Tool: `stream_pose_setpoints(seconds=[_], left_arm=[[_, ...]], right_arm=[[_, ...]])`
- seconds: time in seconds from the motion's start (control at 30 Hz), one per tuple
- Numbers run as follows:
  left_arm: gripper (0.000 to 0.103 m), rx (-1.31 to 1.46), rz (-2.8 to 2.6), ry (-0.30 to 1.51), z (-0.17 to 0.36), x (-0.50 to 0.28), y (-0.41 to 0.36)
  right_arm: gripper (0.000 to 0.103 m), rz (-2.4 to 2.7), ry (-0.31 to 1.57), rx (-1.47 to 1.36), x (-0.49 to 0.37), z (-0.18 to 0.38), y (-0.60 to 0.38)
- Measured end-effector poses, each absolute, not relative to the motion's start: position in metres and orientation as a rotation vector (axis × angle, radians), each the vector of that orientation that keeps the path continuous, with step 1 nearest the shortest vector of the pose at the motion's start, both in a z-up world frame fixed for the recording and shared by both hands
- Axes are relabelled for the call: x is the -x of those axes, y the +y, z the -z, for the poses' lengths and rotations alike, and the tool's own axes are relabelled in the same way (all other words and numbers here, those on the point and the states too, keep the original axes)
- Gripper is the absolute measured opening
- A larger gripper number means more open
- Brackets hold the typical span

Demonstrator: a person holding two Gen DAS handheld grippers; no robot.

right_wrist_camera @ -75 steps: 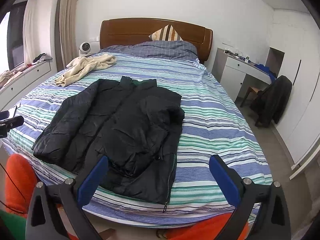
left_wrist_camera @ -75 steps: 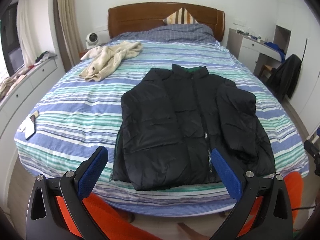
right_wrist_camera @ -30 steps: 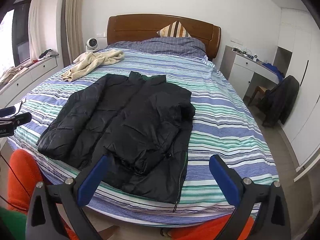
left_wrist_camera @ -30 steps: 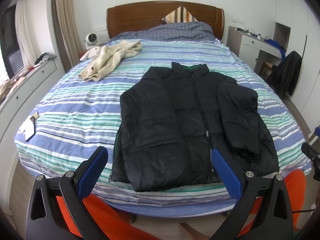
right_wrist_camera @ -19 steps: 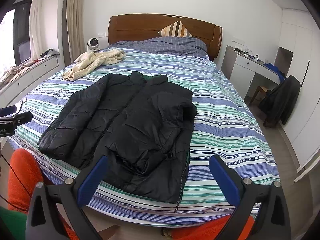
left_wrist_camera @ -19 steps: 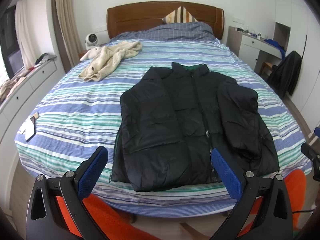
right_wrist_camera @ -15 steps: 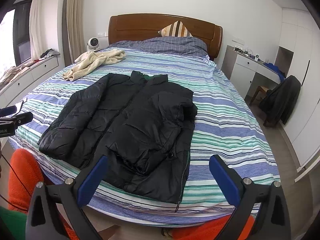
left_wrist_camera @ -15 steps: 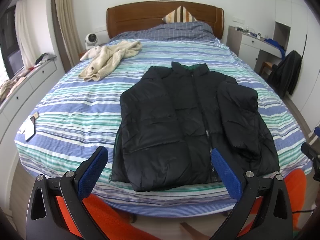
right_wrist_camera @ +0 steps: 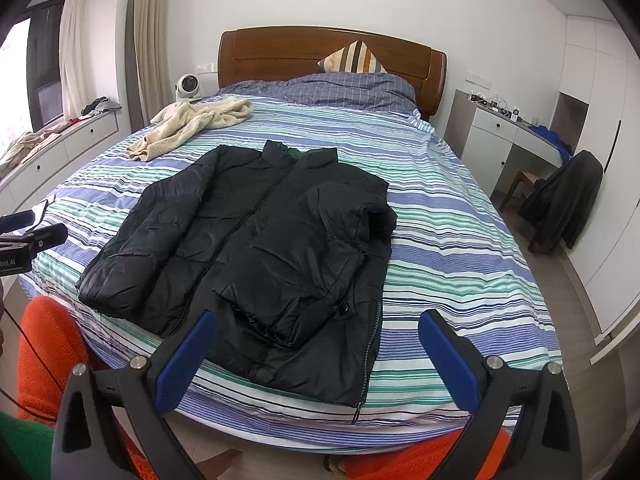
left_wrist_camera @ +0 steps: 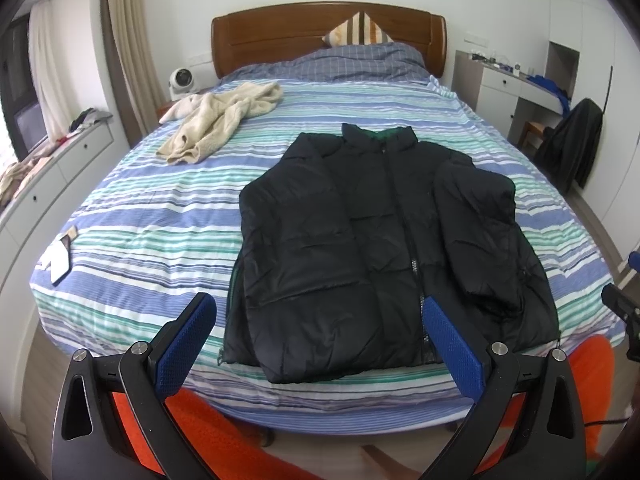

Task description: Fold large clothes

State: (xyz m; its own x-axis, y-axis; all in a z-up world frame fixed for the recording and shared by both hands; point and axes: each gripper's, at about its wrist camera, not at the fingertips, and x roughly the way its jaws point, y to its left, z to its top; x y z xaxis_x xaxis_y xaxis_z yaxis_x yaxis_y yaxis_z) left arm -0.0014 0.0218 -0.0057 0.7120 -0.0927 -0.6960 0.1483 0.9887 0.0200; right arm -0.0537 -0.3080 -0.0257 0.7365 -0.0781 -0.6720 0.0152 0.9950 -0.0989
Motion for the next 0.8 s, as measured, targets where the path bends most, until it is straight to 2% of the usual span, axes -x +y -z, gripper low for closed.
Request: stream_pose_setpoints(seconds=[0.6,0.8], left_arm=[[0.103,-0.083,0.126,0.759,0.004,0.005,0.023],[0.103,-0.074,0.092,0.737,0.001,0.005,0.035]], right_arm=[[0.103,0.036,0.740,0.085,0.054,0.028,-0.306],[0.103,0.067,0.670,0.239,0.045,0.026,-0.311]])
